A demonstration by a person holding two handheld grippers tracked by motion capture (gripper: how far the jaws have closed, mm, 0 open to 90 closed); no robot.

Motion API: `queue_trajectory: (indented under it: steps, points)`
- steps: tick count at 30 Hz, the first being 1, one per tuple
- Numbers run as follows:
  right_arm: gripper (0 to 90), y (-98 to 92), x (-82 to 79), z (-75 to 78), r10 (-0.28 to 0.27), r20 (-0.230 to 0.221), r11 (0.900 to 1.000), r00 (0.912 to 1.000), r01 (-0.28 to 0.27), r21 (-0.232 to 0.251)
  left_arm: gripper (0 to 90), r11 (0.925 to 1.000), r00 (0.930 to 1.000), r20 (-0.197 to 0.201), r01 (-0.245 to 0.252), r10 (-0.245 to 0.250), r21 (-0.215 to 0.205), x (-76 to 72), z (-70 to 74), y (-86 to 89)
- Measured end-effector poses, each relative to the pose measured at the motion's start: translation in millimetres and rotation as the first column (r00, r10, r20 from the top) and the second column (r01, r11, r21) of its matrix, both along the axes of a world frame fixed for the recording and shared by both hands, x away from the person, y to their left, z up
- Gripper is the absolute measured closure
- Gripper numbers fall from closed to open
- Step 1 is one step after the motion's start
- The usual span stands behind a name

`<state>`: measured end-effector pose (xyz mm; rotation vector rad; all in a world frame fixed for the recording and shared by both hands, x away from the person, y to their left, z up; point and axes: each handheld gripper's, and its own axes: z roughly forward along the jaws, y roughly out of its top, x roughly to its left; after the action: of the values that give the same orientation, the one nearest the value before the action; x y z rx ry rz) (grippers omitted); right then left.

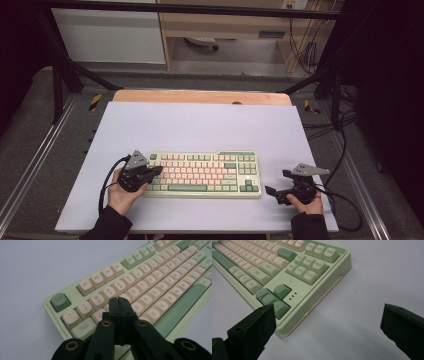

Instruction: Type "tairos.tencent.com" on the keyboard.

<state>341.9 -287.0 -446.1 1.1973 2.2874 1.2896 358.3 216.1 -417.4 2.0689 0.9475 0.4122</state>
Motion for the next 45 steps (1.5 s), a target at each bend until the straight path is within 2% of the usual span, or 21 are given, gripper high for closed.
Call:
queue_trajectory:
  steps: [10, 28, 45]
  points:
    - [0.7, -0.3, -0.1, 0.3, -0.001, 0.002, 1.0, 1.0, 0.001, 0.001, 90.0, 1.0, 0.9999, -0.011, -0.001, 0.002, 0.003, -0.8, -5.8, 2.8]
    - [0.7, -0.1, 0.0, 0.1, 0.002, 0.0, 1.0, 1.0, -0.002, -0.002, 90.0, 0.9997, 0.9996, -0.026, 0.009, -0.009, 0.021, 1.3, -13.9, -2.9]
    - [0.9, 1.2, -0.4, 0.9, 0.004, -0.002, 1.0, 1.0, -0.004, 0.004, 90.0, 0.9998, 0.9999, 0.006, 0.016, -0.016, -0.011, -1.7, 0.5, -5.1]
